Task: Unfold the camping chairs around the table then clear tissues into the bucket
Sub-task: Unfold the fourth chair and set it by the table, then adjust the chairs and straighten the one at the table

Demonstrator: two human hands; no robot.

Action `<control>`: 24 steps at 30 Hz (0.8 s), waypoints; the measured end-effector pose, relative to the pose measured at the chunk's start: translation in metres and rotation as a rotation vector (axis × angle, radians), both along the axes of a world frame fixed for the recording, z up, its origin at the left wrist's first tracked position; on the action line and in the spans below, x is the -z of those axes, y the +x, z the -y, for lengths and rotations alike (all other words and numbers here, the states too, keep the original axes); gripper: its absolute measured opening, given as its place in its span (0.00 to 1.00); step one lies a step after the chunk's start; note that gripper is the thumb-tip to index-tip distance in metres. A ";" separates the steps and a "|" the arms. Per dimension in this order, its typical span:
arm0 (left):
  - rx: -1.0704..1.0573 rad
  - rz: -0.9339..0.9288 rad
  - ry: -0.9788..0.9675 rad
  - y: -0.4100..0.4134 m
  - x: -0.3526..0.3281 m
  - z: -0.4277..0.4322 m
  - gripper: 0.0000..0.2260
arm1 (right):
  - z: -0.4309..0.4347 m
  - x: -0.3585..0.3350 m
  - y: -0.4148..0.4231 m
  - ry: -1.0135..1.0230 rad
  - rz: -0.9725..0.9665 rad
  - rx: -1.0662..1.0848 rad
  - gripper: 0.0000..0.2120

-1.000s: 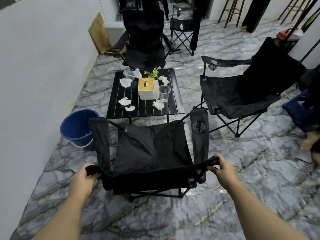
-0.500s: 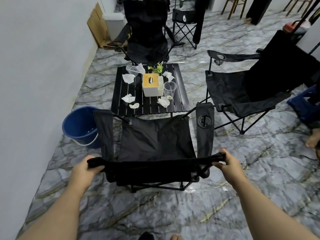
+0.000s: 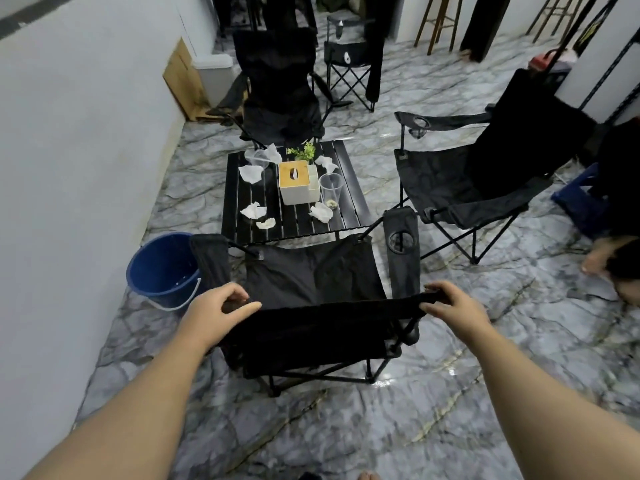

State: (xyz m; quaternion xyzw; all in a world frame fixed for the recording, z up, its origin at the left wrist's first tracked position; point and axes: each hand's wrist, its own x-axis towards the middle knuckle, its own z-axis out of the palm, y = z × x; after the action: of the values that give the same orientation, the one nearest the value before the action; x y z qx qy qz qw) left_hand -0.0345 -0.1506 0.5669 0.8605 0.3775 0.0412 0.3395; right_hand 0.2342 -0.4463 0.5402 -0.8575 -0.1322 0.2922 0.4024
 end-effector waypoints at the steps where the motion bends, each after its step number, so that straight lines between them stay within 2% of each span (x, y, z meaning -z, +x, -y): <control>1: 0.048 0.024 0.014 0.015 -0.004 0.007 0.07 | 0.002 -0.001 -0.003 0.026 -0.029 0.012 0.18; 3: 0.177 0.062 0.054 0.053 -0.008 0.028 0.07 | 0.009 -0.005 -0.010 0.035 -0.038 0.039 0.22; 7: 0.459 0.023 0.172 0.135 -0.003 0.106 0.15 | 0.048 -0.008 -0.018 -0.172 0.060 0.141 0.23; 13: 0.930 -0.188 0.304 0.223 0.000 0.261 0.21 | 0.152 -0.003 -0.033 -0.391 -0.079 0.166 0.28; 17: 1.050 -0.346 0.304 0.256 0.017 0.336 0.23 | 0.218 0.001 -0.027 -0.519 -0.132 0.198 0.29; 24: 1.115 -0.450 0.237 0.341 0.049 0.456 0.26 | 0.337 0.017 0.043 -0.632 -0.164 0.194 0.30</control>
State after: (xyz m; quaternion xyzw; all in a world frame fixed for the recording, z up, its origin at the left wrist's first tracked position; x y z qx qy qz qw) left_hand 0.3068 -0.6067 0.5176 0.9480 -0.0743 -0.2836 0.1238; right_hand 0.2776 -0.7837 0.5229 -0.9220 0.0797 0.3471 0.1518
